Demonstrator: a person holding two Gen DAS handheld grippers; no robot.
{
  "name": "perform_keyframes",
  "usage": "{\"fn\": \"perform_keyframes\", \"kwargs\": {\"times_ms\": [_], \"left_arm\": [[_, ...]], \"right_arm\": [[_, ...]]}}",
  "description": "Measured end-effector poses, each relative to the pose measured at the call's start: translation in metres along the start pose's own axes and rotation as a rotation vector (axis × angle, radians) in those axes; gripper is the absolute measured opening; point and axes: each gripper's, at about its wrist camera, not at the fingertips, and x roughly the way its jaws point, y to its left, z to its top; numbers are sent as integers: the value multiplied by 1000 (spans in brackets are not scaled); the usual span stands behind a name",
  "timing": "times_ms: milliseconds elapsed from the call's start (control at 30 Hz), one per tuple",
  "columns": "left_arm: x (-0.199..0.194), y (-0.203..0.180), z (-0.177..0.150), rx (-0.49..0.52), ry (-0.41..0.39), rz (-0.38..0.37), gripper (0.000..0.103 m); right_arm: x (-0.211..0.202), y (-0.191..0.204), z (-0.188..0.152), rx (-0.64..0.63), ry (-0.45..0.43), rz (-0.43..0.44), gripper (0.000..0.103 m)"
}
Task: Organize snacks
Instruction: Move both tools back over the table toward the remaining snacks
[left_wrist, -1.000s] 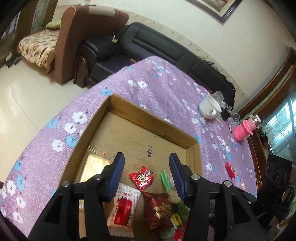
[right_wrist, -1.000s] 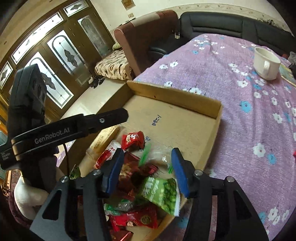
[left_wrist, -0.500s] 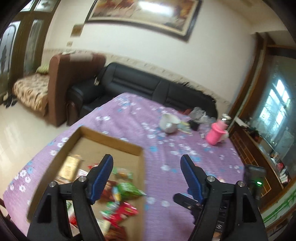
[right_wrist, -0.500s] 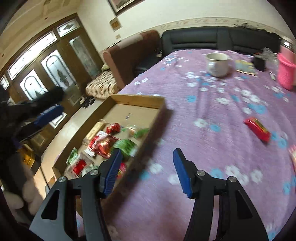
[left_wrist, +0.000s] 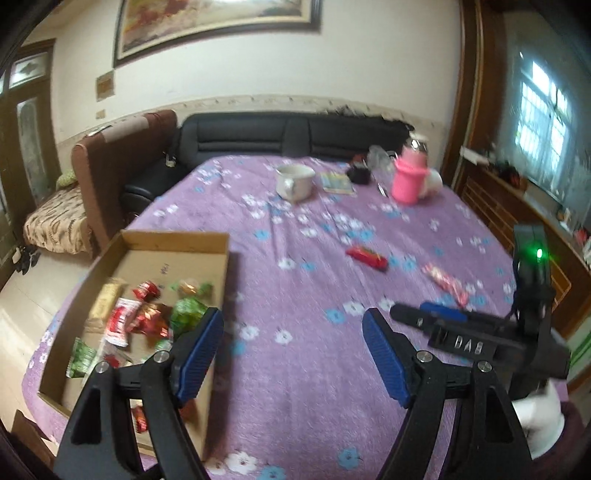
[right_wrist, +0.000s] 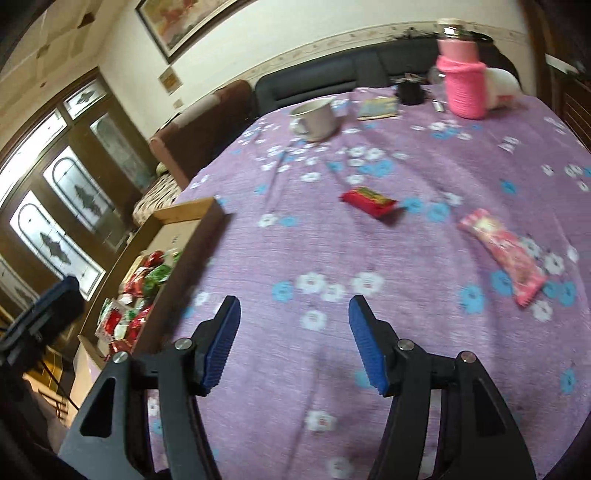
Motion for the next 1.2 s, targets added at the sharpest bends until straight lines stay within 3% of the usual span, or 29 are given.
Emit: {"fn": "perform_keyframes", "kwargs": {"times_ms": [133,767,967,1100,1200], "left_arm": [[10,-14,-5,24,36,-20,78],[58,-30,-19,16,175,-102,78],[84,-29,-33,-25,258,-158,78],[97,-27,-41,-60,301,-189,78],[97,-29,-43,-52,284,-190,80]], "right_arm": [[-2,-24,-2,48,1,-16,63],[9,-49,4,76,21,-36,63],[15,-59,37,63,-3,-85,63],[45,-55,72,-10,24,-147,62],[64,-47,86,-61,48,-175,62]]}}
